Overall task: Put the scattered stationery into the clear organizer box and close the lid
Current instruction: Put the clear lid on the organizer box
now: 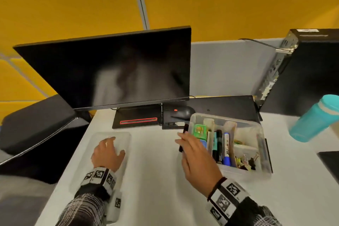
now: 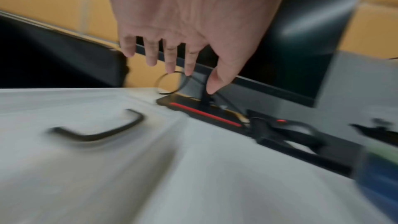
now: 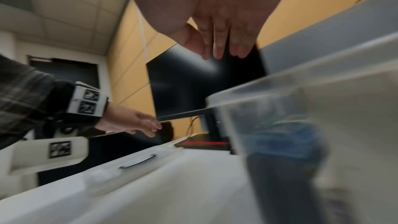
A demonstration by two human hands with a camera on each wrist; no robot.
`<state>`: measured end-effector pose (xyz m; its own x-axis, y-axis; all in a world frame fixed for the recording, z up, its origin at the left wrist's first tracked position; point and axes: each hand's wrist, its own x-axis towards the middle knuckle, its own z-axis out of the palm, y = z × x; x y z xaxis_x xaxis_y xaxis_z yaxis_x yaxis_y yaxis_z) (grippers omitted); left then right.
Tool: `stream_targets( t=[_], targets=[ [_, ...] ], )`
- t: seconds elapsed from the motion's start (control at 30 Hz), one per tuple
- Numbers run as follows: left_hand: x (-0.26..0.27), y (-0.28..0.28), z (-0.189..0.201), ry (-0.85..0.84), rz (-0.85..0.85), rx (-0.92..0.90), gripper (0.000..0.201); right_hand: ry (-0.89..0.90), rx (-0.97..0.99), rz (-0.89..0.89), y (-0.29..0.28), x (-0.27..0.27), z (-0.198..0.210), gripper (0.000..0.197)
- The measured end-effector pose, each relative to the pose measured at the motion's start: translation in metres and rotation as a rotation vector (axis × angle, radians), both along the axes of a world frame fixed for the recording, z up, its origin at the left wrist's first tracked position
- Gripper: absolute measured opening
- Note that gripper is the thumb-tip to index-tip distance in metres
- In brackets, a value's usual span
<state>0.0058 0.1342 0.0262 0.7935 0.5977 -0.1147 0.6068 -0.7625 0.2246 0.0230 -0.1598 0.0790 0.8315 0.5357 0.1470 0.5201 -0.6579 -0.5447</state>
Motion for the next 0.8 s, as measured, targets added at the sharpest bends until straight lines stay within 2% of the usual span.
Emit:
stream_targets(
  t=[0.1,0.2,0.27,0.37,0.47,0.6,0.7,0.8],
  targets=[
    [-0.02,0.045,-0.017,0.13,0.162,-0.003,0.074,0.134,-0.05,0.197,0.054,-0.001,-0.027,0.041],
    [-0.03,0.079,-0.031,0.217,0.263,-0.008,0.08,0.386,-0.224,0.274,0.097,0.004,-0.058,0.04],
    [-0.029,0.099,-0.034,0.232,0.285,-0.041,0.08,0.477,-0.311,0.299,0.119,0.005,-0.072,0.043],
    [-0.025,0.118,-0.039,0.203,0.286,-0.162,0.077,0.565,-0.375,0.315,0.145,0.002,-0.081,0.054],
    [-0.024,0.121,-0.049,0.21,0.303,-0.237,0.08,0.554,-0.392,0.342,0.17,-0.002,-0.085,0.061],
    [-0.026,0.108,-0.039,0.132,0.4,-0.307,0.076,0.585,-0.378,0.381,0.187,-0.008,-0.088,0.067],
    [-0.027,0.103,-0.027,-0.009,0.469,-0.432,0.068,0.64,-0.245,0.339,0.178,-0.005,-0.089,0.068],
    [-0.023,0.094,-0.007,-0.124,0.45,-0.537,0.059,0.629,-0.136,0.291,0.158,-0.005,-0.078,0.071]
  ],
)
